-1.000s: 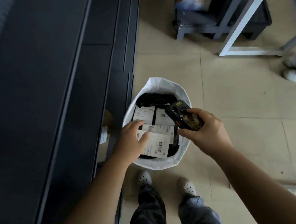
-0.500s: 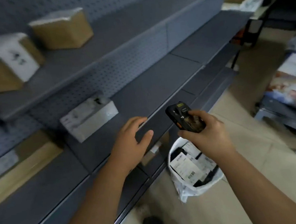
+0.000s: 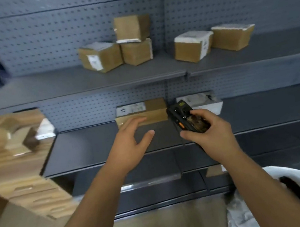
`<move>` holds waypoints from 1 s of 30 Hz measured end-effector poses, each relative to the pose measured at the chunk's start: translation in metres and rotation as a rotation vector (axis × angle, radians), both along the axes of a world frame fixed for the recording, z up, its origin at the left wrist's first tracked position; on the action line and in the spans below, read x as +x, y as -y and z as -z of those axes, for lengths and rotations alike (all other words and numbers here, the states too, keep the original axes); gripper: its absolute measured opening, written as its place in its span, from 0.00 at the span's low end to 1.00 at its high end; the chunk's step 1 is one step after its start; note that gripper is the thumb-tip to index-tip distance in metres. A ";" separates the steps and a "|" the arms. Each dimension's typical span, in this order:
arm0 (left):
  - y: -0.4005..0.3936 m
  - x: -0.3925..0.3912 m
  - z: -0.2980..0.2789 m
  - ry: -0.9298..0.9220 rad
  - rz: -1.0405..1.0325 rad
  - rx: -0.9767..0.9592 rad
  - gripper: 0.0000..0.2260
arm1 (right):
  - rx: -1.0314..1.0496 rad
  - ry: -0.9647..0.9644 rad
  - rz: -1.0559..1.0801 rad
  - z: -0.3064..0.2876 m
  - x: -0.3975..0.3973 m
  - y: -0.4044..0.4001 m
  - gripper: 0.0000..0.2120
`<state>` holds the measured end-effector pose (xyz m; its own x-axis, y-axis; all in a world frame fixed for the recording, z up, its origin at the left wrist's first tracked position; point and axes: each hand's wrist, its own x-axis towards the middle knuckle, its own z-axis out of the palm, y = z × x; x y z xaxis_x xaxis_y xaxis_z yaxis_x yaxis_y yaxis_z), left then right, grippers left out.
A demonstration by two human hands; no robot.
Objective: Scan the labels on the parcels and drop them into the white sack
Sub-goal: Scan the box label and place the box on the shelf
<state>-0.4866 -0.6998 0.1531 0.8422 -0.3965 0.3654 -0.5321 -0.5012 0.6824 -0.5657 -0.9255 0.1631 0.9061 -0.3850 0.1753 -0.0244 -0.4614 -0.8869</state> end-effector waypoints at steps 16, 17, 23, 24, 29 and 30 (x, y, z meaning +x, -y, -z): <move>-0.467 -0.072 -0.003 -0.023 -0.696 0.022 0.17 | -0.064 -0.002 -0.629 0.004 0.081 -0.455 0.29; -0.486 -0.075 -0.002 -0.026 -0.736 0.017 0.17 | -0.069 0.002 -0.664 0.004 0.087 -0.478 0.29; -0.574 -0.086 0.008 -0.064 -0.934 0.023 0.16 | -0.061 0.026 -0.832 0.013 0.121 -0.591 0.25; -0.591 -0.084 0.009 -0.074 -0.963 0.036 0.17 | -0.055 0.028 -0.861 0.015 0.129 -0.613 0.25; -0.673 -0.062 -0.005 -0.079 -1.112 0.063 0.17 | 0.003 0.013 -0.981 0.014 0.173 -0.716 0.24; -0.686 -0.056 -0.010 -0.088 -1.130 0.078 0.17 | 0.006 0.015 -0.992 0.012 0.182 -0.733 0.24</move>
